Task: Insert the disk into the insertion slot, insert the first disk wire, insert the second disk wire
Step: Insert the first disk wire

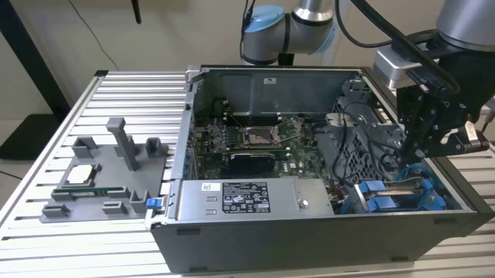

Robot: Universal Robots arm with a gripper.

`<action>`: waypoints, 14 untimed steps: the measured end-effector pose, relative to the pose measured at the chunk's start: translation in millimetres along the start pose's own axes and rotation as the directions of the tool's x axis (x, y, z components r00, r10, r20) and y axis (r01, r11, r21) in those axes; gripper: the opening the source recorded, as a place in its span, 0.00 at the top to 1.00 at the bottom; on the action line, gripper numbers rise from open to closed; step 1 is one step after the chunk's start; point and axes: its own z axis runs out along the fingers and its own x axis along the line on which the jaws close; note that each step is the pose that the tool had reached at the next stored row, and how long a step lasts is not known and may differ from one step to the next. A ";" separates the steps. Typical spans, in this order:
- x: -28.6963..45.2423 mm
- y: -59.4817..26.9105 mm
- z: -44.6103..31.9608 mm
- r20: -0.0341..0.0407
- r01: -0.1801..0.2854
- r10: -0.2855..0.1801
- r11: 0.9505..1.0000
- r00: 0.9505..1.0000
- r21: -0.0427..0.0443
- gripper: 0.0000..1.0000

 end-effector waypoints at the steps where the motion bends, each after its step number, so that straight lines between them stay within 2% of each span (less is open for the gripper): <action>1: 0.7 -0.7 0.2 0.000 -0.001 0.001 1.000 1.000 -0.001 1.00; 14: 8.7 -10.8 3.3 -0.001 -0.009 0.009 1.000 1.000 -0.016 1.00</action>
